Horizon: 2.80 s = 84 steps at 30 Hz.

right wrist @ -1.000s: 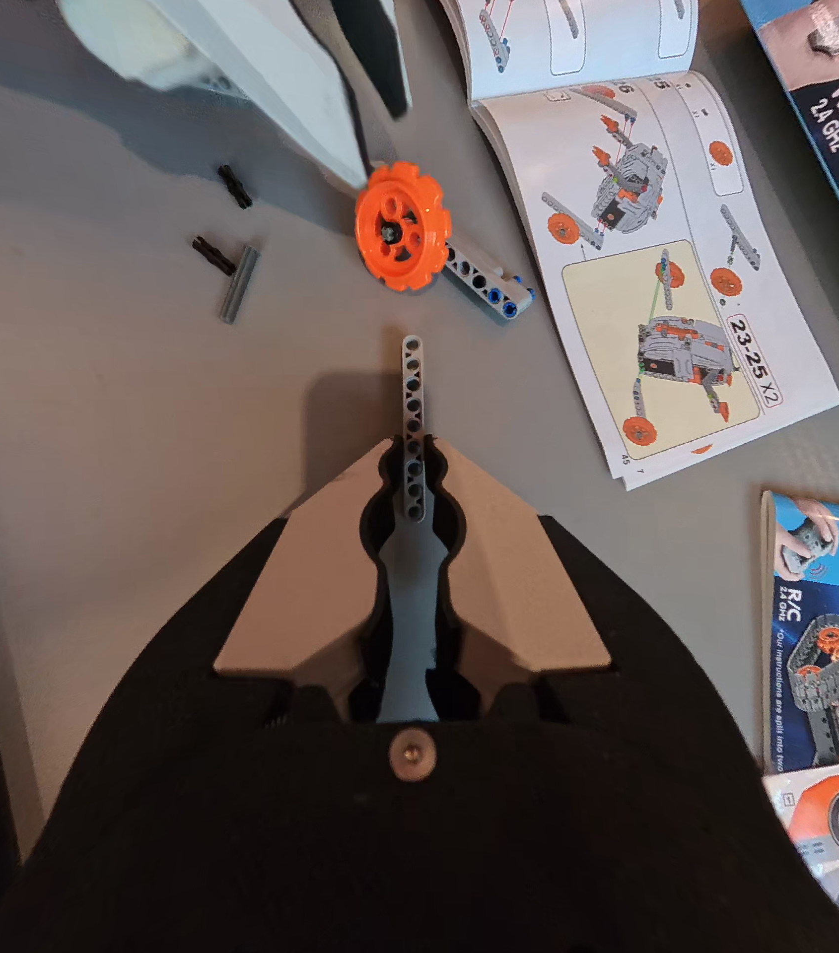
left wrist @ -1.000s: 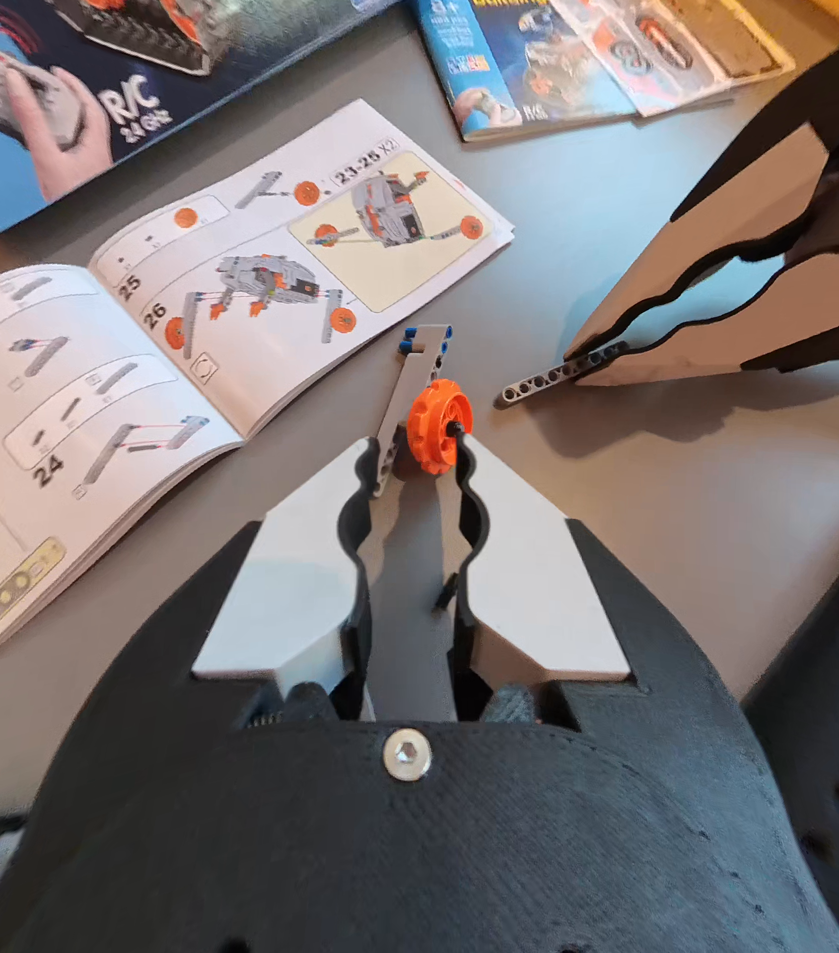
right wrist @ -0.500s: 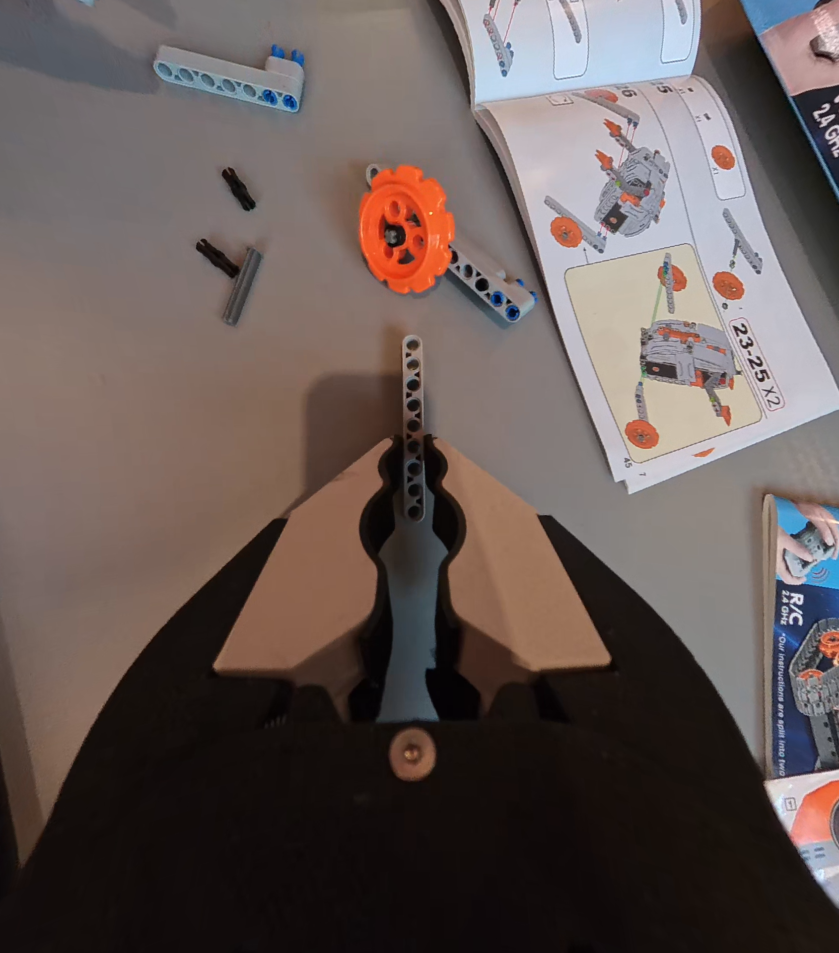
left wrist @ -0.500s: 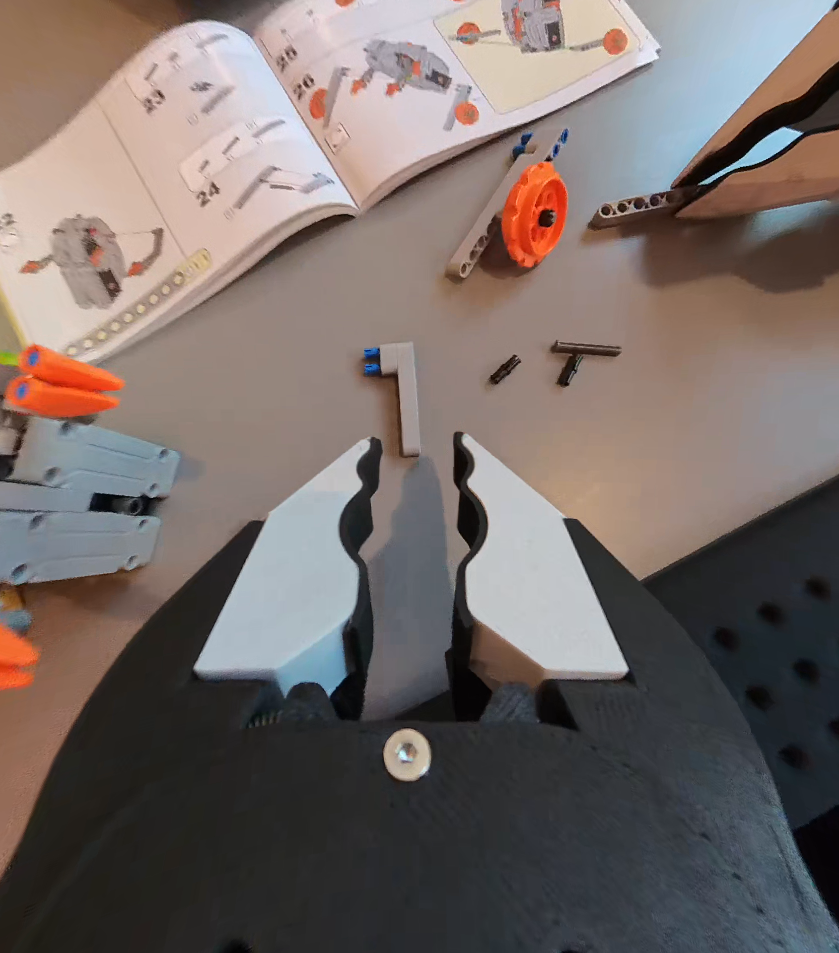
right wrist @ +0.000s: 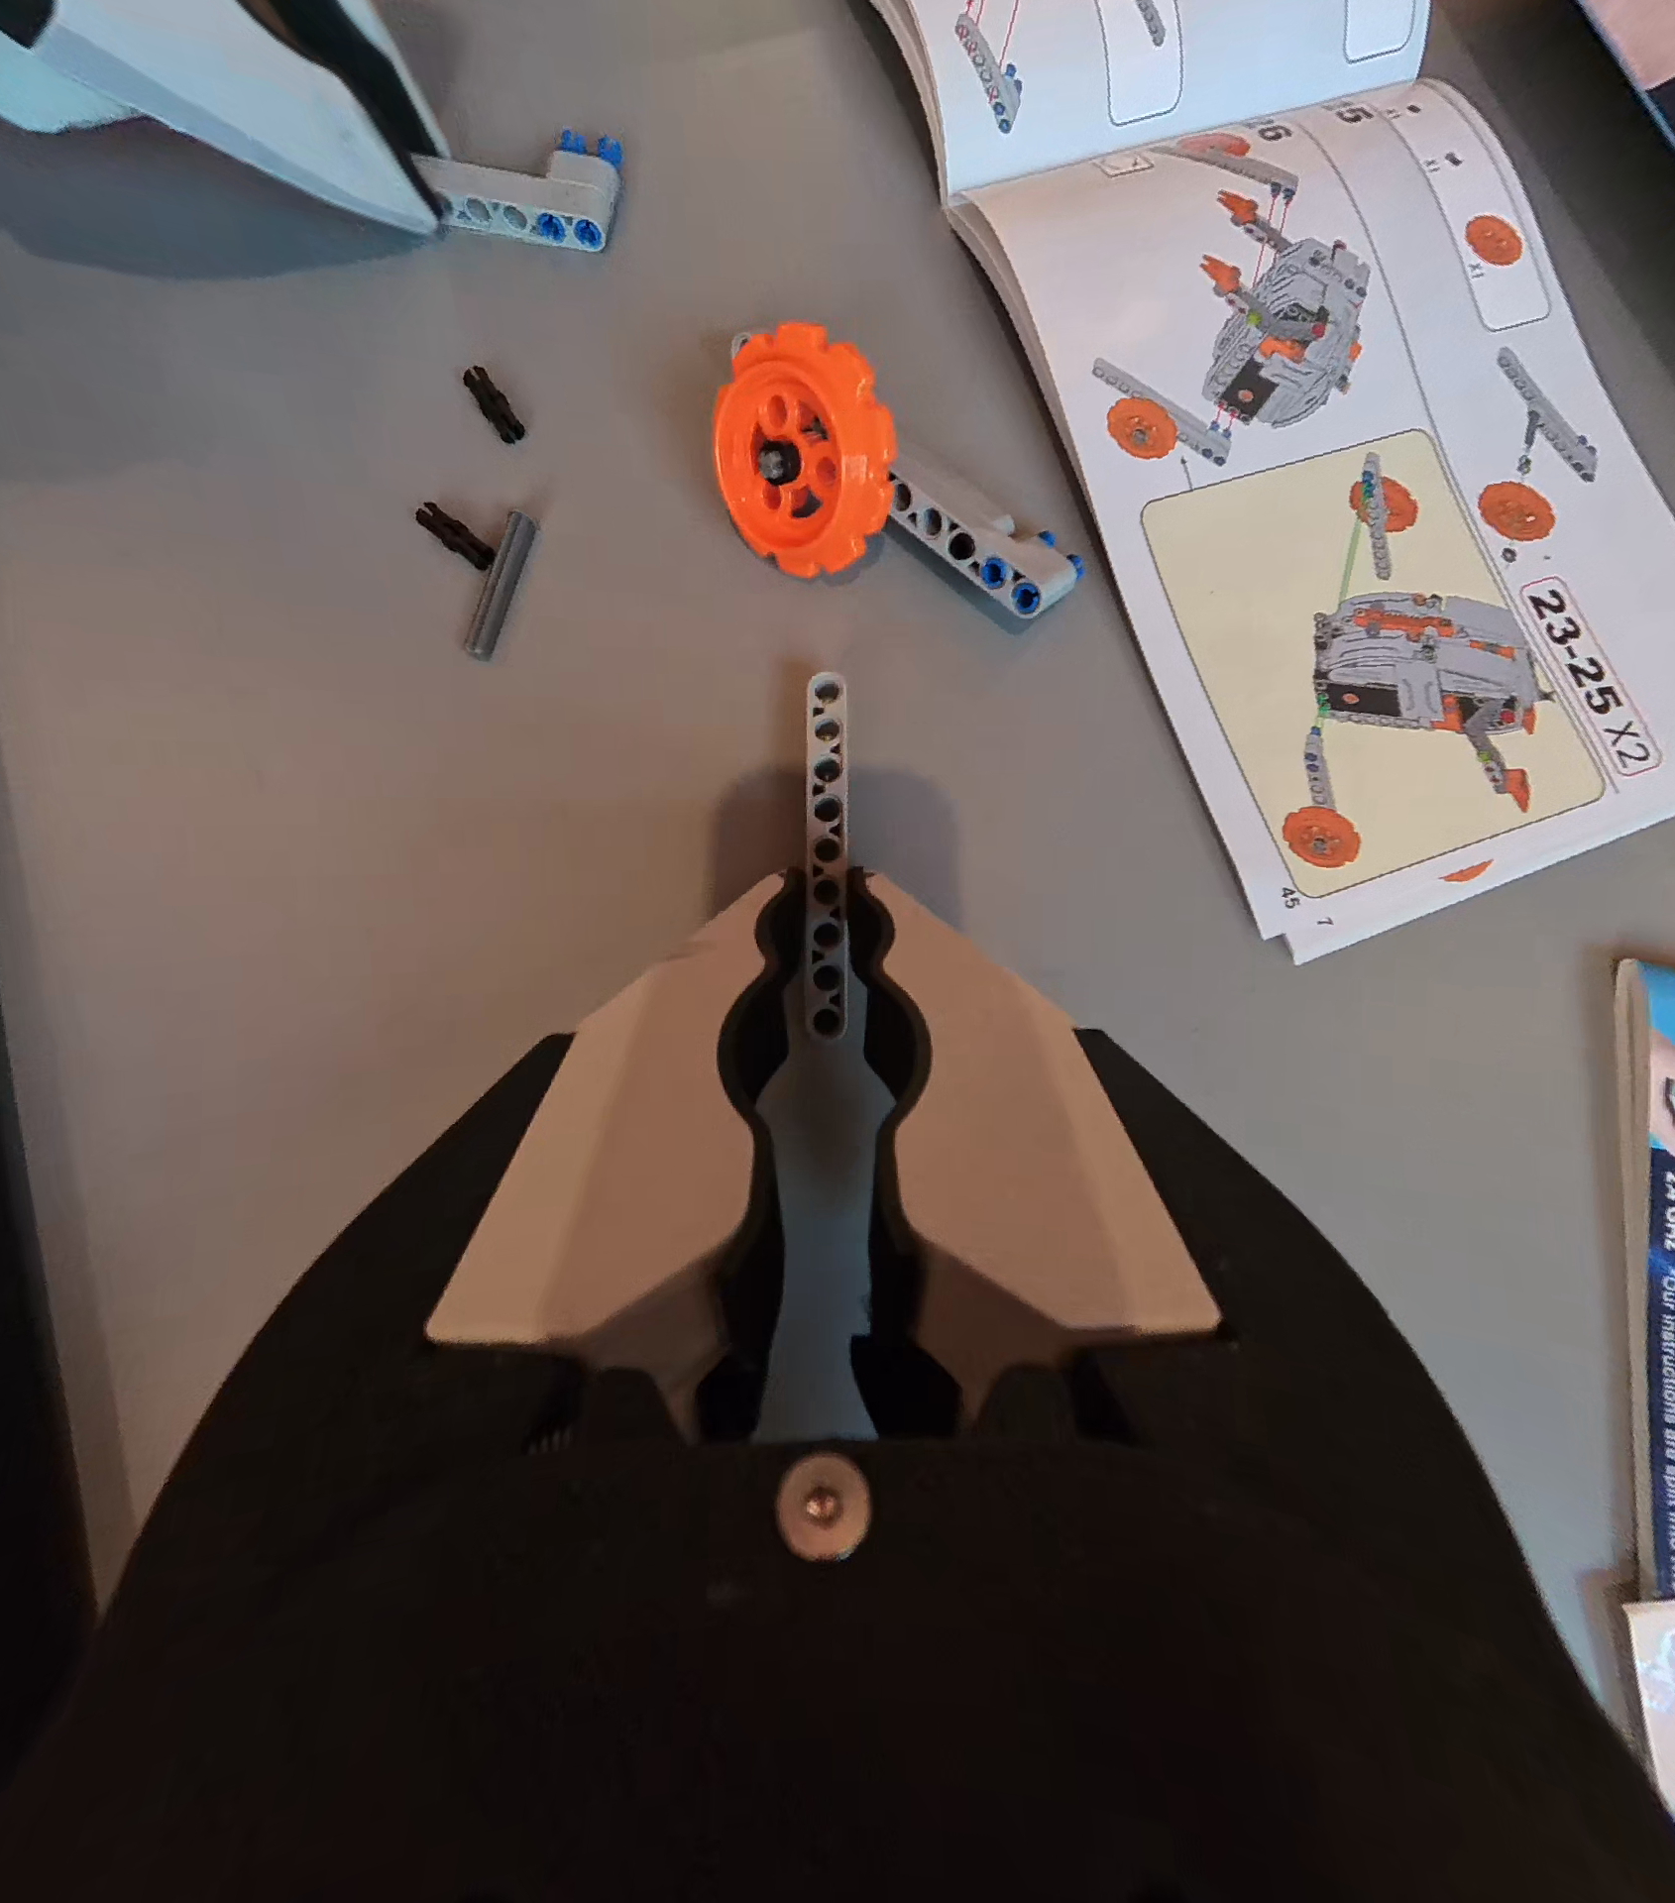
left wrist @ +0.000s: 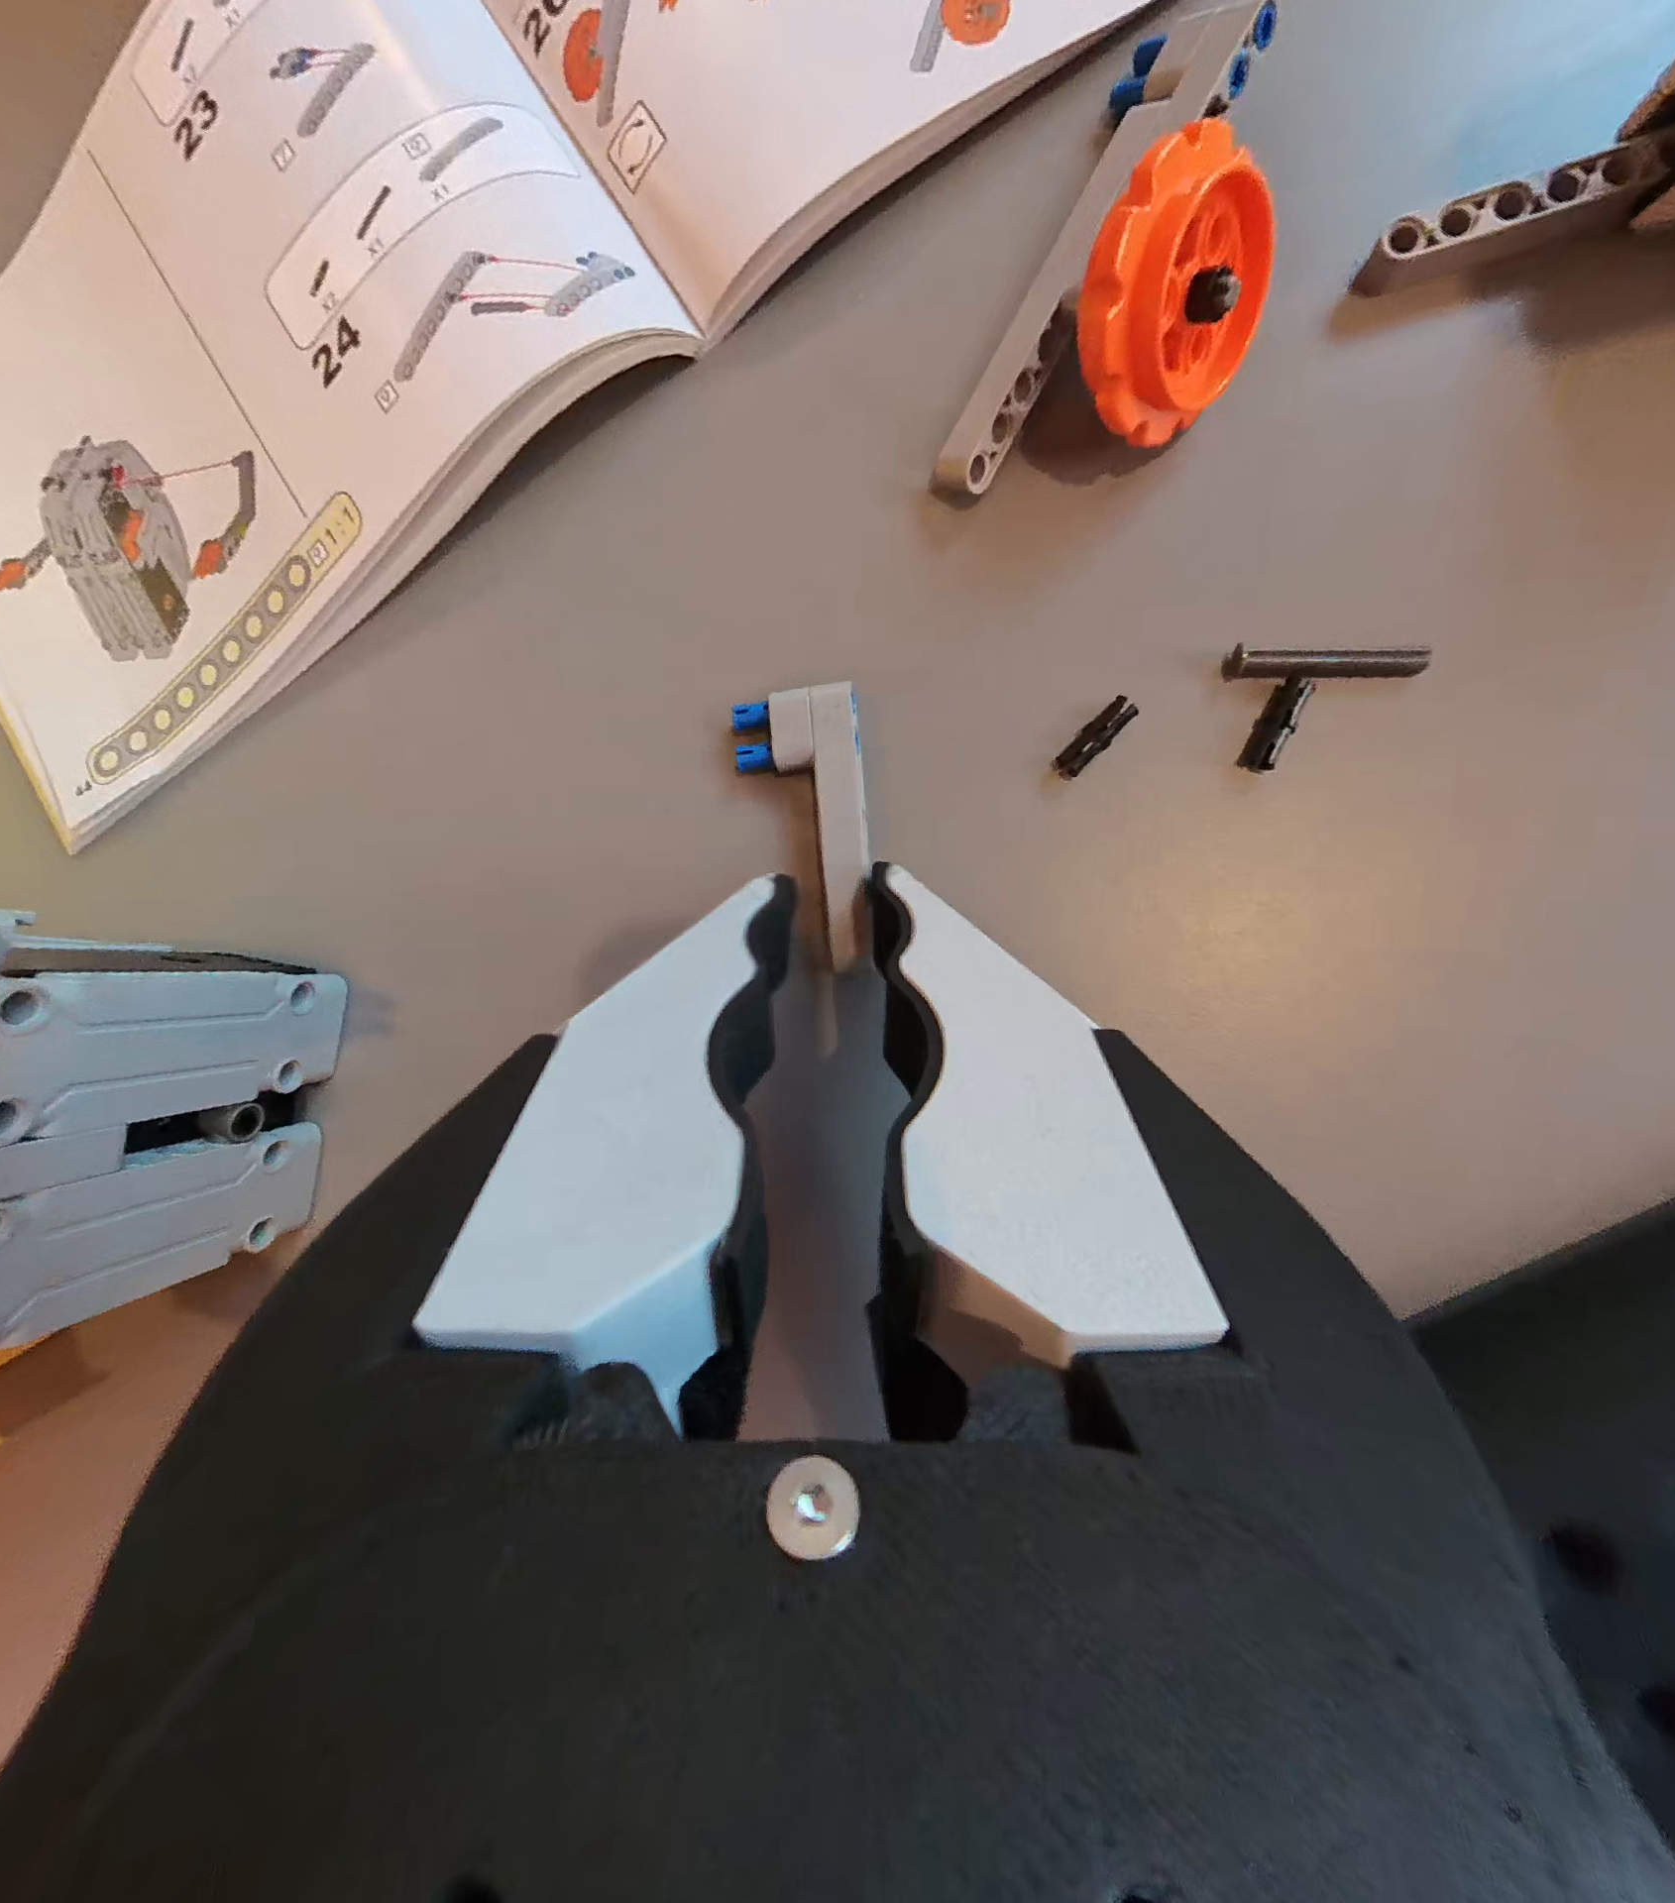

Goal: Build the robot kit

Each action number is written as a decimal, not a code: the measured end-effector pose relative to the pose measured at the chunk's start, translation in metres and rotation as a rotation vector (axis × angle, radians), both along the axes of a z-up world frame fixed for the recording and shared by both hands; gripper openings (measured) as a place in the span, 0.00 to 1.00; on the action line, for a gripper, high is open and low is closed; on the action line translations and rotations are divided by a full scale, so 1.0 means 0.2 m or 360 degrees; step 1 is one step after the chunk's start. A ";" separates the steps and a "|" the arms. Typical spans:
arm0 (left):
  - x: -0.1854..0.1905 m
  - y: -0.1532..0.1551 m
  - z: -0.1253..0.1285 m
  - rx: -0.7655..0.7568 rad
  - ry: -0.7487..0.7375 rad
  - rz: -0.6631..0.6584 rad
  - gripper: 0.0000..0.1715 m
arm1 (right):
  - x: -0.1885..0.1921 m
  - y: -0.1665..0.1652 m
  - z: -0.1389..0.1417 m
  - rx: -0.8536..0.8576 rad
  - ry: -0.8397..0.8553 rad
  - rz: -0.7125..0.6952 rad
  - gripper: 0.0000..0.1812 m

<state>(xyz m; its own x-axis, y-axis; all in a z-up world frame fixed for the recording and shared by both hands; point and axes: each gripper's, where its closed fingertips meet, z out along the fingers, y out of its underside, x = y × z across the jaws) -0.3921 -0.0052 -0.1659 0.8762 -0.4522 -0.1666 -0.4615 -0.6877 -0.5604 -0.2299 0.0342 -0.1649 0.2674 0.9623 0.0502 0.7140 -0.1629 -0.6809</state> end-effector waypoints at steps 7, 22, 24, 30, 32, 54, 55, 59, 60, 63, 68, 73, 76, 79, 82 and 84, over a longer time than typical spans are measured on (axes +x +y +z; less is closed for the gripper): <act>0.03 0.03 0.02 0.0094 -0.0012 -0.0084 0.04 | 0.00 0.00 0.00 -0.0049 0.0046 0.0017 0.11; 0.28 -0.01 0.34 0.0756 -0.0280 -0.0565 0.04 | -0.19 -0.16 0.29 0.0272 0.0563 0.0383 0.17; 0.29 -0.01 0.35 0.0830 -0.0239 -0.0572 0.04 | -0.22 -0.14 0.32 0.0298 0.0615 0.0331 0.17; 0.30 0.00 0.36 0.0976 -0.0085 -0.0552 0.04 | -0.31 -0.12 0.37 0.0463 0.0660 0.0268 0.14; 0.29 0.01 0.37 0.0998 -0.0074 -0.0528 0.04 | -0.32 -0.13 0.34 0.0470 0.0637 0.0285 0.13; 0.18 0.05 0.41 0.1052 -0.0072 -0.0342 0.04 | -0.25 -0.12 0.17 0.1070 0.0051 0.0500 0.09; 0.18 0.05 0.41 0.1050 -0.0078 -0.0340 0.04 | -0.25 -0.12 0.17 0.1069 0.0050 0.0503 0.09; 0.17 0.05 0.41 0.1049 -0.0082 -0.0329 0.04 | -0.24 -0.12 0.16 0.1060 0.0040 0.0501 0.08; 0.17 0.05 0.41 0.1052 -0.0081 -0.0326 0.04 | -0.24 -0.12 0.16 0.1058 0.0039 0.0502 0.08; 0.17 0.05 0.41 0.1048 -0.0078 -0.0323 0.04 | -0.24 -0.12 0.15 0.1057 0.0029 0.0506 0.08; 0.17 0.06 0.40 0.1044 -0.0076 -0.0320 0.04 | -0.24 -0.12 0.15 0.1064 0.0022 0.0506 0.07; 0.17 0.06 0.40 0.1043 -0.0068 -0.0316 0.04 | -0.23 -0.11 0.15 0.1064 0.0015 0.0507 0.07; 0.16 0.06 0.40 0.1045 -0.0070 -0.0309 0.04 | -0.23 -0.12 0.15 0.1065 0.0014 0.0510 0.07; 0.16 0.06 0.40 0.1045 -0.0071 -0.0303 0.04 | -0.23 -0.12 0.15 0.1068 0.0013 0.0510 0.07; 0.16 0.06 0.40 0.1043 -0.0072 -0.0303 0.04 | -0.23 -0.11 0.15 0.1069 0.0013 0.0506 0.07; 0.16 0.06 0.40 0.1042 -0.0071 -0.0305 0.04 | -0.23 -0.11 0.15 0.1068 0.0012 0.0503 0.07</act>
<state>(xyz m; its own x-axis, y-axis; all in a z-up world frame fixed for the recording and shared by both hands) -0.3597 0.0073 -0.0859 0.8031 -0.4181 -0.4244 -0.5083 -0.1092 -0.8543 -0.2755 0.0123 -0.1352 -0.0149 0.7565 0.6538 0.6529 0.5026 -0.5667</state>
